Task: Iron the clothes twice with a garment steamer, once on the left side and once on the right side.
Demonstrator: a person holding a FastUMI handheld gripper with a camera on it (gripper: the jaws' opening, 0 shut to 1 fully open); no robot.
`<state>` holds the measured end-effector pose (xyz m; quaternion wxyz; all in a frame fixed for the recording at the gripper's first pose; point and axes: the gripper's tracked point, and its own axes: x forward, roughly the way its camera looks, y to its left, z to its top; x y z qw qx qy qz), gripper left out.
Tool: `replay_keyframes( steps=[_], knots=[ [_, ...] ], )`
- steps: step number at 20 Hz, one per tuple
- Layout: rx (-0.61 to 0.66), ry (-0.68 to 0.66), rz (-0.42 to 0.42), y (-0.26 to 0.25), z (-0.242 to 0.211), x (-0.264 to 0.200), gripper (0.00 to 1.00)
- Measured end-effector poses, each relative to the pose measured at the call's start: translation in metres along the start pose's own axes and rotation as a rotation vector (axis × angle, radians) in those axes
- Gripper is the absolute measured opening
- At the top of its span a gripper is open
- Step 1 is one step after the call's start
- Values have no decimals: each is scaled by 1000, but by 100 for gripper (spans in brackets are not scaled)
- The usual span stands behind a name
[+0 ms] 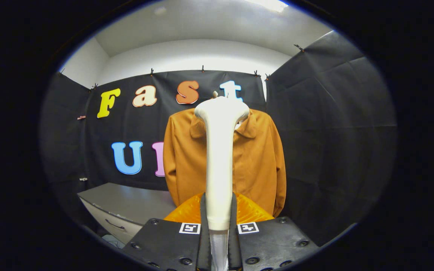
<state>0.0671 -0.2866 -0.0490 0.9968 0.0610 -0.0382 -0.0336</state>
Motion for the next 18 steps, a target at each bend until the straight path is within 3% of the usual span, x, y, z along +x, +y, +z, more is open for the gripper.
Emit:
replay_keyframes(
  steps=[9,18],
  knots=[
    [12,-139,6,-28,66,42,21],
    [86,-69,-26,-82,10,99,21]
  ],
)
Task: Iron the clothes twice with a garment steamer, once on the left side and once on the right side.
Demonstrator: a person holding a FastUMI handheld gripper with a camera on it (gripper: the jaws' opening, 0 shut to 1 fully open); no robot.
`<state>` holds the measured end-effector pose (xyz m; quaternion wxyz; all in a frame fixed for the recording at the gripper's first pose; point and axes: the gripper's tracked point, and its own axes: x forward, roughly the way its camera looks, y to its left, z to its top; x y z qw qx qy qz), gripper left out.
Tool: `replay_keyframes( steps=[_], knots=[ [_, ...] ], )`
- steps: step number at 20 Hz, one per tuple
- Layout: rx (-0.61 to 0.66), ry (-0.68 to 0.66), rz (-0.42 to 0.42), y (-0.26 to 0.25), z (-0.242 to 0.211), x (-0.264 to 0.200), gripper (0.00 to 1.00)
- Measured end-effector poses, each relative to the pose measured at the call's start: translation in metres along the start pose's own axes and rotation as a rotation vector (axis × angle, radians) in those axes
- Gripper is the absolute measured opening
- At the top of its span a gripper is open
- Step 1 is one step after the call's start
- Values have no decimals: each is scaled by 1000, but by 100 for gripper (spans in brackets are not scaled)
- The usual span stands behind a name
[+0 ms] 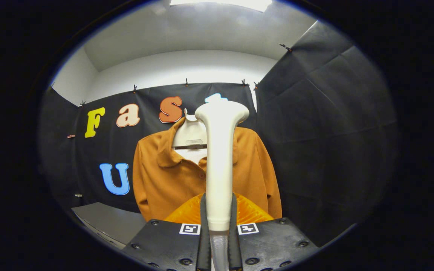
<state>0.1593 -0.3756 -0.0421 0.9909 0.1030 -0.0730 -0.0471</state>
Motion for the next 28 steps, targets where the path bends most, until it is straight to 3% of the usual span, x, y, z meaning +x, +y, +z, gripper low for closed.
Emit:
replay_keyframes(
  steps=[8,17,28],
  knots=[
    [13,100,29,-26,-75,21,21],
    [0,250,47,-31,-171,-4,21],
    [12,445,-2,-42,-263,-48,21]
  ],
)
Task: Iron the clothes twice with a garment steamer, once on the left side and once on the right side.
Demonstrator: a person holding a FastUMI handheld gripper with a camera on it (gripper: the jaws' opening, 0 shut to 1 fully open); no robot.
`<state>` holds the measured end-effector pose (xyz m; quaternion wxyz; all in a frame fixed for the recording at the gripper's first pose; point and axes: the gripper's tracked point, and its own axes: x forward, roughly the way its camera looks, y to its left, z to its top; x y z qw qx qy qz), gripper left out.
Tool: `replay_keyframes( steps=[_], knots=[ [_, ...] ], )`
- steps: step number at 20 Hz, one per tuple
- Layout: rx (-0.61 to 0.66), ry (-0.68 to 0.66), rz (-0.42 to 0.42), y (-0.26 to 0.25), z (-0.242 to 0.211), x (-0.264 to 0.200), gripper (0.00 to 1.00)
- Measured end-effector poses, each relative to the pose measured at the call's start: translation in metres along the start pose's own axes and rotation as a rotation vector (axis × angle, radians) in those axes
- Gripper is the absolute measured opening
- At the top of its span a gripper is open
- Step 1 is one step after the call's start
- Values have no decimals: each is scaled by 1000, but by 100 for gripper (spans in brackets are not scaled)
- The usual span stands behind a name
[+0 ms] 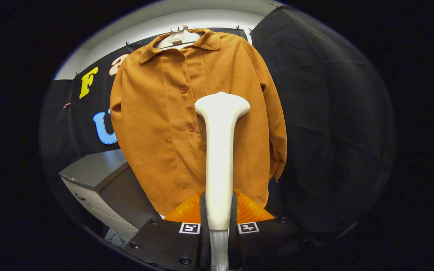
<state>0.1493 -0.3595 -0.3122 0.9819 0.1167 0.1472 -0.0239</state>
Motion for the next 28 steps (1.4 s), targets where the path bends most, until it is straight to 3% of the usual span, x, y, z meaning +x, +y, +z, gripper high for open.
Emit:
replay_keyframes(
  steps=[11,19,28],
  knots=[
    [25,180,-61,-13,-86,-1,21],
    [12,328,-107,-10,-147,-28,21],
    [-19,329,-98,31,-145,-86,21]
  ],
)
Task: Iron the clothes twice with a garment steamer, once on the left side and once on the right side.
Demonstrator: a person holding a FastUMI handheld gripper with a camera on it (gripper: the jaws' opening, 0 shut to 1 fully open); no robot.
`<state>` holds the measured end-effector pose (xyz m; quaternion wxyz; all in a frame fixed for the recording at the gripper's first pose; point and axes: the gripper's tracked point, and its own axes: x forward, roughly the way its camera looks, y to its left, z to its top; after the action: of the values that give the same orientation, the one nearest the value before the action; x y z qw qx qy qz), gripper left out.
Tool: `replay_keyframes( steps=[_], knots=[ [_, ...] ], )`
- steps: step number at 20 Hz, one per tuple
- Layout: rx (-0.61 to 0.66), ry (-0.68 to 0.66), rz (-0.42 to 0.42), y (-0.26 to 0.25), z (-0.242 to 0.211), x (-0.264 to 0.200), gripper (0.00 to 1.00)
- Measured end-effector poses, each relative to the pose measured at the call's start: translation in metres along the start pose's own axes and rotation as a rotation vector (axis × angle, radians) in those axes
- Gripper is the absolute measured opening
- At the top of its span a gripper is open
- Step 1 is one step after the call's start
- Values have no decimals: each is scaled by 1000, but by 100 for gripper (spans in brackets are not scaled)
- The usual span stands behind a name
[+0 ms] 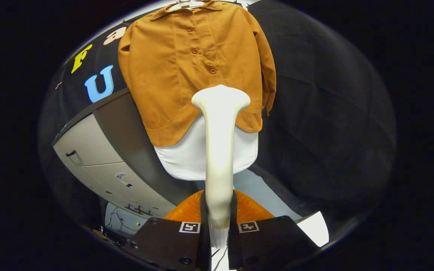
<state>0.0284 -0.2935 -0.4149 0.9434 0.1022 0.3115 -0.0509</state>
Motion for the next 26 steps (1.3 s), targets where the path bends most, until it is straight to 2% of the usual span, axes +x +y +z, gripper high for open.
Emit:
replay_keyframes(
  steps=[8,16,26],
  knots=[
    [-8,-131,21,54,56,-48,21],
    [-45,-304,31,112,146,-91,21],
    [-84,-474,88,196,251,-156,21]
  ],
)
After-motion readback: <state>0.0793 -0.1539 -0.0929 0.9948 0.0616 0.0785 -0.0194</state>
